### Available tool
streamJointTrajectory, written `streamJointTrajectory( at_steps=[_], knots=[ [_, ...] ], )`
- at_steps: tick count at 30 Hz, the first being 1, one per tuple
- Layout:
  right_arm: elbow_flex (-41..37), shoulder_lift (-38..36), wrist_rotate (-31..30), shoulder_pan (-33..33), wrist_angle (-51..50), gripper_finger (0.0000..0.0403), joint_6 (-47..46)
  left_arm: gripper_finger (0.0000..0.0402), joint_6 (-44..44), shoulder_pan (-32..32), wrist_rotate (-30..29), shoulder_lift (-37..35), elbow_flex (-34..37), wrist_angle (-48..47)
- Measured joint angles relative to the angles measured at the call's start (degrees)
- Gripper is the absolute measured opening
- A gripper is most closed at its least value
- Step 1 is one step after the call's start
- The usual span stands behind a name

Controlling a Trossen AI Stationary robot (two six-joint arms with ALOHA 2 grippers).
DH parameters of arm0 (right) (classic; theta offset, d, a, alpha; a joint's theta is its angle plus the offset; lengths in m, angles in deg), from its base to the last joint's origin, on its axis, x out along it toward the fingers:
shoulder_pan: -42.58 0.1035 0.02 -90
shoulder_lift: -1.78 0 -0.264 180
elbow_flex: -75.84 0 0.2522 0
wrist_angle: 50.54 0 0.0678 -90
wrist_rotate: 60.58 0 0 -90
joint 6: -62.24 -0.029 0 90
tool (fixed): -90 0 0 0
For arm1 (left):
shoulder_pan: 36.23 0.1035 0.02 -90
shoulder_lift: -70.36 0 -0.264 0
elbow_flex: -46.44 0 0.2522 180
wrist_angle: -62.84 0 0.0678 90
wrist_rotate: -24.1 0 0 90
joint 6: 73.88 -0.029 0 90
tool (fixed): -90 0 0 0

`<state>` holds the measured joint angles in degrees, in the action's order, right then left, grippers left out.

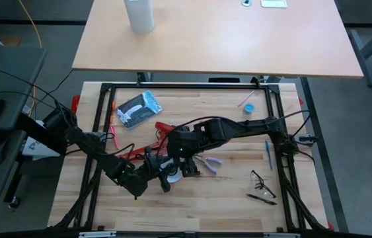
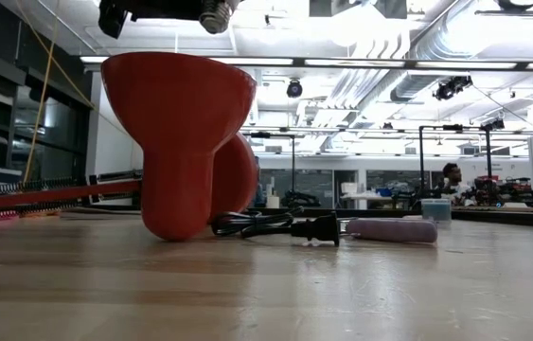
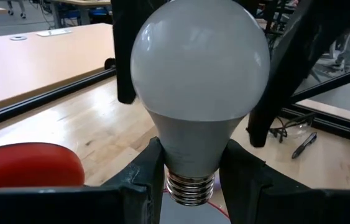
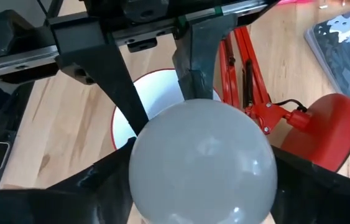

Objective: Screw lightbulb
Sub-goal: Insert the lightbulb into the red desk lamp

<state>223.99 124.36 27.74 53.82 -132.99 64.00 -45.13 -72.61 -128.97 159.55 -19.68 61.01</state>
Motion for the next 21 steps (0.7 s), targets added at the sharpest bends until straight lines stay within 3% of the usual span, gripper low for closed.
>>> streamJointTrajectory(
  at_steps=[5, 13, 17, 21],
  knots=[
    [0.0, 0.0, -0.4, 0.0, 0.0, 0.0250, 0.2, 0.0109, -0.5, 0.0, 0.6, -0.1, 0.0, -0.2],
    [0.0, 0.0, -2.6, 0.0, 0.4, 0.0245, 2.7, 0.0213, -4.1, -0.2, 1.2, -1.1, 0.0, -2.0],
    [0.0, -0.2, -4.8, 0.0, -0.6, 0.0244, 4.6, 0.0219, -3.7, -1.6, 2.1, -5.6, 0.0, -10.2],
    [0.0, -0.2, -4.8, -0.1, -0.8, 0.0243, 4.5, 0.0215, 7.6, -4.0, 4.0, -10.7, 0.0, -26.0]
  ],
)
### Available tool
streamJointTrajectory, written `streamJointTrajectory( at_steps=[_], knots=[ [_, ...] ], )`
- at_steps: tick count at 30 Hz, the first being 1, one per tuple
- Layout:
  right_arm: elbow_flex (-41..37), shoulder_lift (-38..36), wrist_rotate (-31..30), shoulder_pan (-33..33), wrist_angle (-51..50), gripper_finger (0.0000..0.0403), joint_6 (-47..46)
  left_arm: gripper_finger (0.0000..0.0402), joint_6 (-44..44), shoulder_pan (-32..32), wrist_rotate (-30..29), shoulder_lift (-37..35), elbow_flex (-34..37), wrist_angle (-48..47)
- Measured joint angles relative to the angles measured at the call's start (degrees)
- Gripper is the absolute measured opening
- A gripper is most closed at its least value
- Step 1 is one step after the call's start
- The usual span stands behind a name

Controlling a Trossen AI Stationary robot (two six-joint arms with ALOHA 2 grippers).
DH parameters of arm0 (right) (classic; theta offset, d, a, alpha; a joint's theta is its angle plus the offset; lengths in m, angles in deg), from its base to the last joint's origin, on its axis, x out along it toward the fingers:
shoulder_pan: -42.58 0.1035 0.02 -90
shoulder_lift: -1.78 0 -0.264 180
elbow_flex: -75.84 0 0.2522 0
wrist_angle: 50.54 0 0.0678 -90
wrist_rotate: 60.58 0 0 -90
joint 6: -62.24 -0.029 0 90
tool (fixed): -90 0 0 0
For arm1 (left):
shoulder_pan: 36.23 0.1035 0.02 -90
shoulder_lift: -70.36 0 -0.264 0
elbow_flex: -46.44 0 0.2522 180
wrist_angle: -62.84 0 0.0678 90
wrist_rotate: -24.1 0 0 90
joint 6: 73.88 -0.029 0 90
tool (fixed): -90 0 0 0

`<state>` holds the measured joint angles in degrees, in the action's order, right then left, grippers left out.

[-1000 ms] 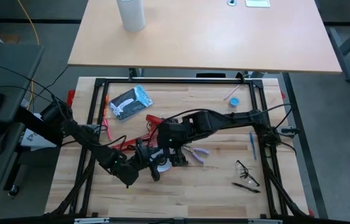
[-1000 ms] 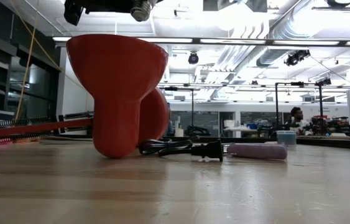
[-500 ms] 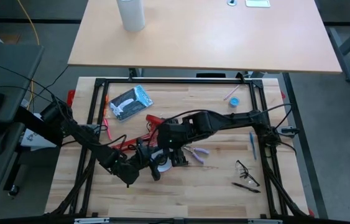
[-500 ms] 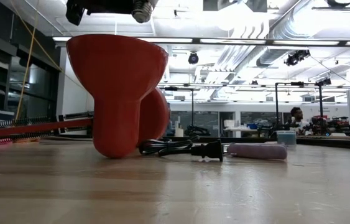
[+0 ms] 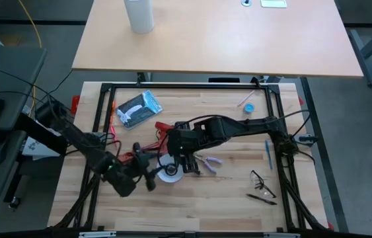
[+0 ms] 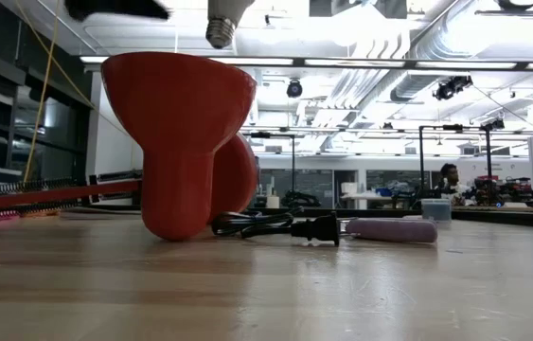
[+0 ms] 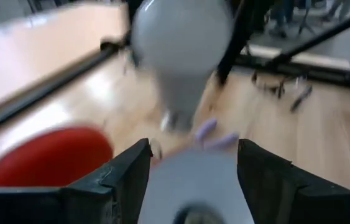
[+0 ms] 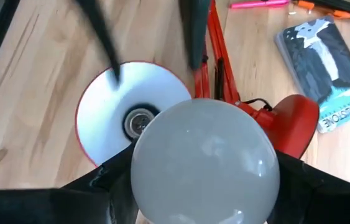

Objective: Screw lightbulb
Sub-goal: Insert the lightbulb into the red desk lamp

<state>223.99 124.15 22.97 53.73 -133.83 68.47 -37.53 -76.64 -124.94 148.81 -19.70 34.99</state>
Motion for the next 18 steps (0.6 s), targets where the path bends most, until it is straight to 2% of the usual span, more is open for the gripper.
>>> streamJointTrajectory(
  at_steps=[4, 7, 11, 12, 18],
  knots=[
    [0.0, 0.0, 0.5, 0.7, -0.3, 0.0243, -0.2, 0.0196, 16.9, -4.0, 1.3, -0.4, 0.0, -14.8],
    [0.0, 0.0, 0.6, 1.2, -0.3, 0.0243, -0.2, 0.0148, 25.9, -6.5, 5.1, 2.7, 0.0, -19.3],
    [0.0, 0.0, 1.0, 1.3, -0.5, 0.0242, -0.2, 0.0030, 29.5, -8.5, 10.5, 8.9, 0.0, -17.2],
    [0.0, 0.0, 1.4, 1.2, -0.4, 0.0242, -0.2, 0.0016, 30.4, -8.5, 11.1, 10.4, 0.0, -16.7],
    [-0.3, 1.5, 4.2, 1.4, 1.3, 0.0242, -1.9, 0.0002, 32.4, -4.6, 12.3, 15.9, 0.0, -14.6]
  ],
)
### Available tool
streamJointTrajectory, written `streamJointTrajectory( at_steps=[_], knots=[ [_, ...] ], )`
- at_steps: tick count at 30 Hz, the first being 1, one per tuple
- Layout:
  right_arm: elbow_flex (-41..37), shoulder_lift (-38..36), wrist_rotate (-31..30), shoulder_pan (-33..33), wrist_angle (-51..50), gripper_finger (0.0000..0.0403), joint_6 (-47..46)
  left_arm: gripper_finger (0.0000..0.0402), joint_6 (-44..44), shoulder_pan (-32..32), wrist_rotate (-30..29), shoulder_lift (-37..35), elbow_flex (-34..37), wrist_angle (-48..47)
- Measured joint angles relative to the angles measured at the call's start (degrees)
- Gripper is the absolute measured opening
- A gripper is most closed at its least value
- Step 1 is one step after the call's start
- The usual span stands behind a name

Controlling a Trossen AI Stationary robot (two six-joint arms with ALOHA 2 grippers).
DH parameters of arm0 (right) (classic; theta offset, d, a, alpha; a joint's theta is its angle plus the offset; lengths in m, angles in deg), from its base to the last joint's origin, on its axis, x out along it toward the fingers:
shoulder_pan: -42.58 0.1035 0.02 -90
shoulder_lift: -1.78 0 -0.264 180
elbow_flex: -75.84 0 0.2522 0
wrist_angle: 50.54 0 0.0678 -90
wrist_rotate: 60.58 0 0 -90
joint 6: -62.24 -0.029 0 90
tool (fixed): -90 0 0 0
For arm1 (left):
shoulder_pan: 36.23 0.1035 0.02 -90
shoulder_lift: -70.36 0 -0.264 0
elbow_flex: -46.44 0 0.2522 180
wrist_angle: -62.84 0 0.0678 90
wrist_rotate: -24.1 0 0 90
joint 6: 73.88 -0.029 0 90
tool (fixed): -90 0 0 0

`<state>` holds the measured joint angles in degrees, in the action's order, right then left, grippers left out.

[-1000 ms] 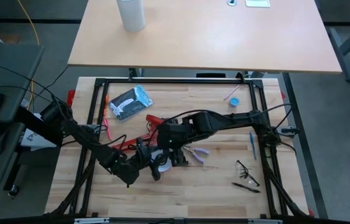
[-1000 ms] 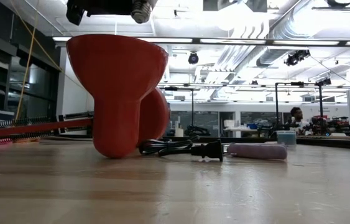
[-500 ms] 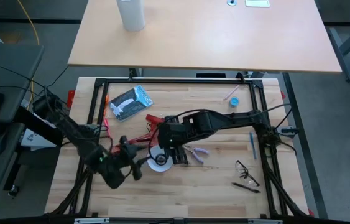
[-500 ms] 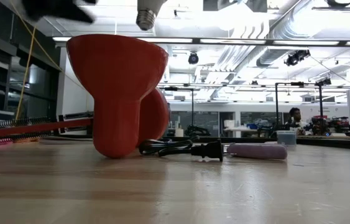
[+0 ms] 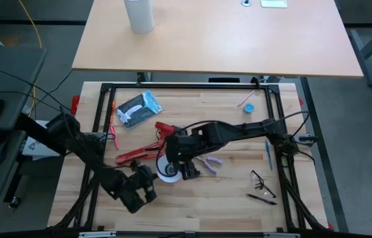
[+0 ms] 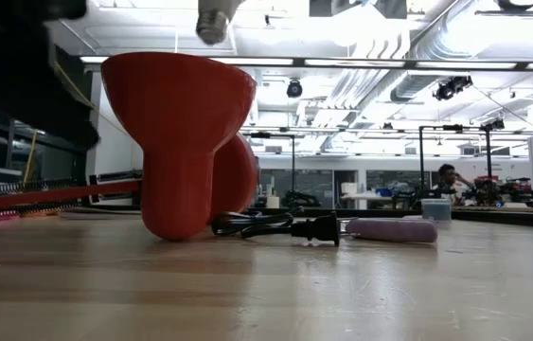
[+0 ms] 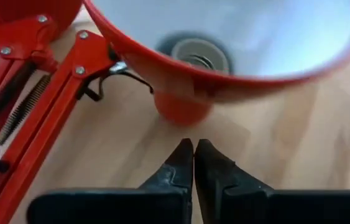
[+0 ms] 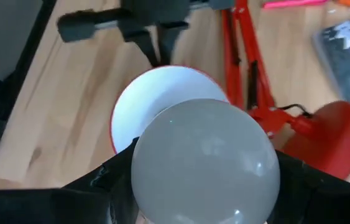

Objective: Screw lightbulb
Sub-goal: Insert the lightbulb into the red desk lamp

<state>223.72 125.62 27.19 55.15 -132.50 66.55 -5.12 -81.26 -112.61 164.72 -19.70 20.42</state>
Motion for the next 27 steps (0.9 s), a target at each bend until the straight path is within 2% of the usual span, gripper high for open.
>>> streamJointTrajectory(
  at_steps=[7, 14, 22, 27],
  knots=[
    [0.0, 3.4, 1.1, 1.3, 3.2, 0.0242, -0.3, 0.0000, -7.0, 5.1, -0.2, 0.7, 0.0, 3.9],
    [-0.1, 6.3, 1.1, 1.7, 1.5, 0.0242, 0.9, 0.0000, -16.6, 7.7, 0.6, 0.9, 0.0, 12.9],
    [-0.1, 6.7, -2.1, 0.5, -2.4, 0.0242, 2.0, 0.0000, -19.0, 8.4, 0.9, 0.9, 0.0, 12.6],
    [-0.1, 6.7, -3.6, 0.5, -1.5, 0.0242, 1.8, 0.0000, -16.9, 6.6, 1.0, 0.9, 0.0, 9.0]
  ],
)
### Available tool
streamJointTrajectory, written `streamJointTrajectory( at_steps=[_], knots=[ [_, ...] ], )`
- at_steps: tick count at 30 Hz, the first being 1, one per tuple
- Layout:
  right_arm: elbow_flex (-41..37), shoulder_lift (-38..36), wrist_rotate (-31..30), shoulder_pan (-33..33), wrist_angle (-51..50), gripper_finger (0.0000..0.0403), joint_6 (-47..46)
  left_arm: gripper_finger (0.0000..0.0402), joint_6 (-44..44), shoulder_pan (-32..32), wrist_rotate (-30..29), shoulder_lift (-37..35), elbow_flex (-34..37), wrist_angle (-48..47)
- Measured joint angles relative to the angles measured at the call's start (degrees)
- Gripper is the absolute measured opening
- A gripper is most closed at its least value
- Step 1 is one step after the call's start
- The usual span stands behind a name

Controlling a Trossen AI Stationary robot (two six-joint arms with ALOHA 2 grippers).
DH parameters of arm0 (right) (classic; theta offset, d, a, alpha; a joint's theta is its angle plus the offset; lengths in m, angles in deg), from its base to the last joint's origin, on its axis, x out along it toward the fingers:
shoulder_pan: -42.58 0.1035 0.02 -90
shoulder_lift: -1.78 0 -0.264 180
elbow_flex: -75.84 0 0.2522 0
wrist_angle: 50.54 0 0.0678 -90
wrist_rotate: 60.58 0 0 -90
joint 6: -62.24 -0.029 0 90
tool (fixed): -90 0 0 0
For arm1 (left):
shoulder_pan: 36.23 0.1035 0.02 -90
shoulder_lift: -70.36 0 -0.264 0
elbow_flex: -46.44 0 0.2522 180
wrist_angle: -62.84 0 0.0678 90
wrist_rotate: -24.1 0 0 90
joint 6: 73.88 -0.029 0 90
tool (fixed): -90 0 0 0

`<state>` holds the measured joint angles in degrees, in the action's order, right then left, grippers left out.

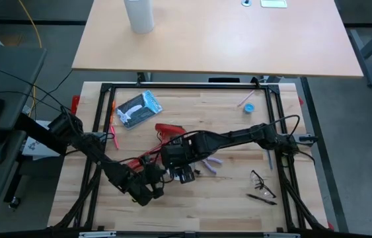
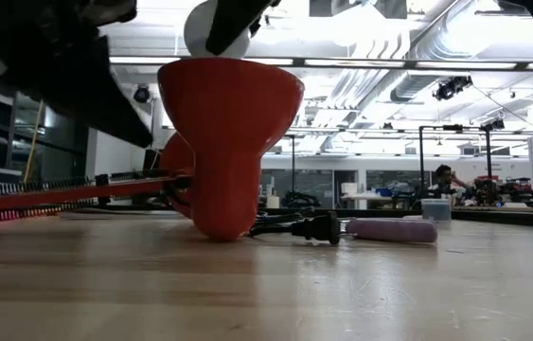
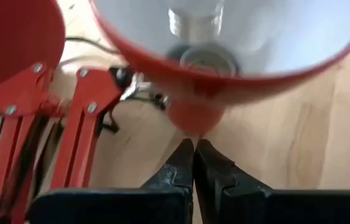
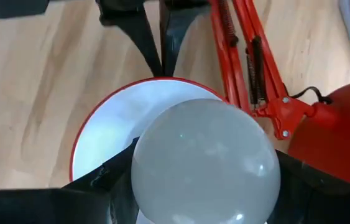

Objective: Screw lightbulb
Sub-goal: Insert the lightbulb into the red desk lamp

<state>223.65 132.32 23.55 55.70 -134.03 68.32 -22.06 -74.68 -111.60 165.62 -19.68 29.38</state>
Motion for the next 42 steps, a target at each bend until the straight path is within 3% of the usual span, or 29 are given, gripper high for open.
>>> streamJointTrajectory(
  at_steps=[6, 14, 26, 42],
  knots=[
    [-6.3, -0.4, 0.1, 0.4, 1.5, 0.0242, -2.2, 0.0000, 5.5, -2.5, -1.6, 0.0, 0.0, -3.5],
    [-7.7, -1.6, 0.0, 1.3, 4.7, 0.0242, -4.0, 0.0000, 7.7, -4.4, -2.4, 0.0, 0.0, -3.6],
    [-22.8, -8.3, -5.3, 3.2, 16.1, 0.0242, -9.7, 0.0000, 8.1, -4.3, -2.9, 0.0, 0.0, -3.6],
    [-26.4, -8.1, -6.7, 3.5, 19.7, 0.0242, -9.1, 0.0000, 7.9, -2.0, -3.3, -1.7, 0.0, -2.9]
  ],
)
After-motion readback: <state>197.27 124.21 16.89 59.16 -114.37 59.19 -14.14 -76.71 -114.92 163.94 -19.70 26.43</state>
